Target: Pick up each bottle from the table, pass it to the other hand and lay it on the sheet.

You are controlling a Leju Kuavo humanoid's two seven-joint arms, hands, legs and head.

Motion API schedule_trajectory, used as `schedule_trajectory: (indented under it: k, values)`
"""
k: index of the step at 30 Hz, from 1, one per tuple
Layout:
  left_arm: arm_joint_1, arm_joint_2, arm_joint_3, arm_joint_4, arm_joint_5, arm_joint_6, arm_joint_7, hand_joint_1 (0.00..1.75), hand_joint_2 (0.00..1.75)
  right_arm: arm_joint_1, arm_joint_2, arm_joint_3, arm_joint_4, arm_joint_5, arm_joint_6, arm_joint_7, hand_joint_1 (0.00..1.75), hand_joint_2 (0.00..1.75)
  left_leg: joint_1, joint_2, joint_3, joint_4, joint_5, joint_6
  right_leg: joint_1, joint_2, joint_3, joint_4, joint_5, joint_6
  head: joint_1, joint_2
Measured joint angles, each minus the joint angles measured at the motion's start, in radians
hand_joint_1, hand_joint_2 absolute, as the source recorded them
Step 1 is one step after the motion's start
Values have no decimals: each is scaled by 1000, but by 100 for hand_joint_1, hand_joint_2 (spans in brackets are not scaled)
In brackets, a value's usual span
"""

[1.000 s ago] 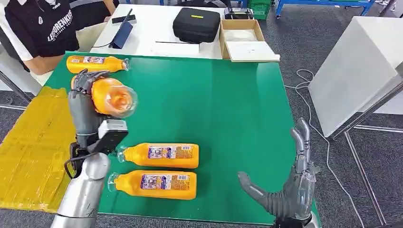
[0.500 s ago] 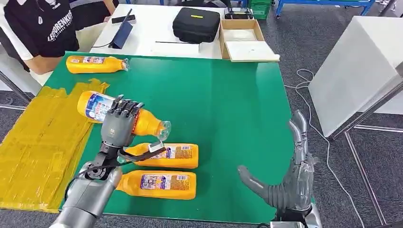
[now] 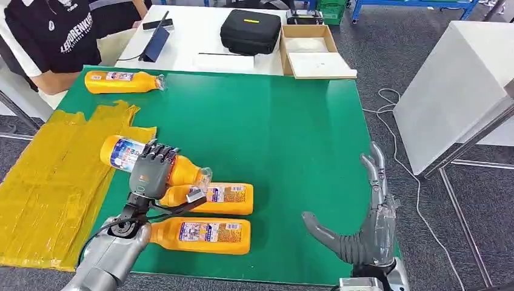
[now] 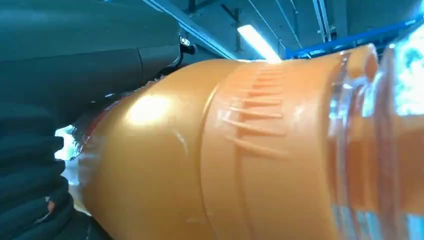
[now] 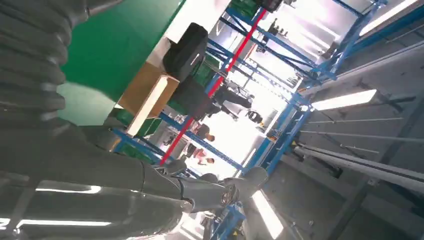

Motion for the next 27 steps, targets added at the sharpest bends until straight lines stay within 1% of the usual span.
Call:
schedule_trajectory:
  k: [6, 13, 17, 21, 25, 27]
  values:
    - [0, 3, 66, 13, 22, 0, 0, 175, 175, 13, -11, -4, 14, -11, -3, -9, 0, 175, 0, 0, 0, 0, 0, 0, 0, 0, 0, 0, 0, 0, 0, 0]
    - [8, -7, 259, -70, 62, 2, -8, 175, 175, 56, -13, -15, 17, 6, -3, -12, 0, 175, 1, 1, 0, 0, 0, 0, 0, 0, -1, 0, 0, 0, 0, 0]
    - [11, -14, 309, -99, 63, 2, -14, 175, 175, 65, -12, -23, 17, 10, -1, -11, 0, 175, 1, 0, 0, 0, 0, 0, 0, 0, -1, 0, 0, 0, 0, 0]
    - [16, -34, 387, -161, 83, 2, -81, 175, 175, 78, -11, -27, 17, 24, 5, -9, 0, 175, 1, 0, 0, 0, 0, -1, 0, 0, 0, 0, 0, 0, 0, 0]
    - [13, -53, 510, -241, 114, 2, -201, 175, 175, 98, -5, -28, 17, 34, 1, -9, 0, 175, 1, 2, 0, 0, 0, -1, 0, 1, -1, 0, 0, 0, 0, 0]
    - [16, -59, 565, -268, 111, 2, -238, 175, 175, 111, -4, -28, 17, 35, -8, -10, 0, 175, 1, 1, 0, 0, 0, -1, 0, 1, -1, 0, 0, 0, 0, 0]
